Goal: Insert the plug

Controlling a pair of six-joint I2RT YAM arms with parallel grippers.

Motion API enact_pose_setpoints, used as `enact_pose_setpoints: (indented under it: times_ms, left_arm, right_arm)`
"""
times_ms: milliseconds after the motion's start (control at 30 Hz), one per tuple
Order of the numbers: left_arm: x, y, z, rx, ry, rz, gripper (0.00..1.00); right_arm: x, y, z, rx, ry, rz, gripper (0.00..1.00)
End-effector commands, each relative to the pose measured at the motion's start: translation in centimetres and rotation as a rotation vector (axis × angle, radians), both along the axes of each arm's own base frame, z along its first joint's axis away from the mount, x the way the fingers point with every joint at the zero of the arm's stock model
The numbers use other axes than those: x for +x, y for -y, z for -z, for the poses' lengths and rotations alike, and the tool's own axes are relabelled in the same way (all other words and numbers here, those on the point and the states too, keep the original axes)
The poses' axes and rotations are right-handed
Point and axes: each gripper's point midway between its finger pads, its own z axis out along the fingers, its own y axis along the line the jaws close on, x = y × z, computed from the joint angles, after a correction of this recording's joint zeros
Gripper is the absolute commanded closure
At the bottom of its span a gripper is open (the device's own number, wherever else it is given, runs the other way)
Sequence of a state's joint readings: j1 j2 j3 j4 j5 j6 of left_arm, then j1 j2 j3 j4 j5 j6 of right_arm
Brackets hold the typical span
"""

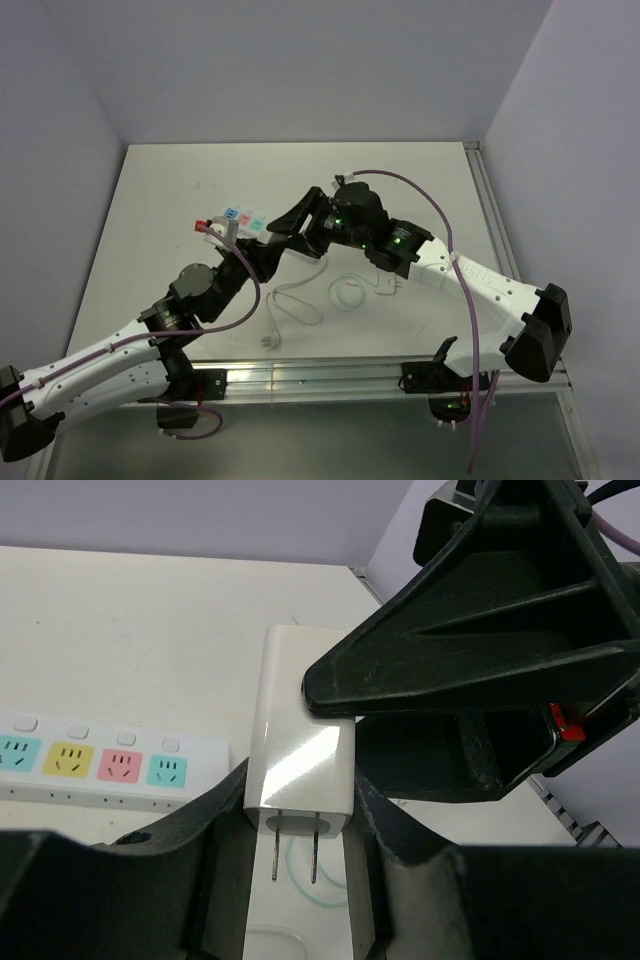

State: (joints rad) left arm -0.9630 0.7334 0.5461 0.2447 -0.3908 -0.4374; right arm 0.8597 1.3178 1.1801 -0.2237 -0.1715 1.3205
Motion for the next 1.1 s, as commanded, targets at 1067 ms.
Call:
enact_pose_setpoints:
  times_ms: [1067]
  left_arm:
    - [-12.6, 2.4, -9.1, -0.125, -0.187, 0.777, 1.0]
  right_arm:
    - [-8.9, 5.6, -9.1, 0.124, 1.033, -0.663, 0.37]
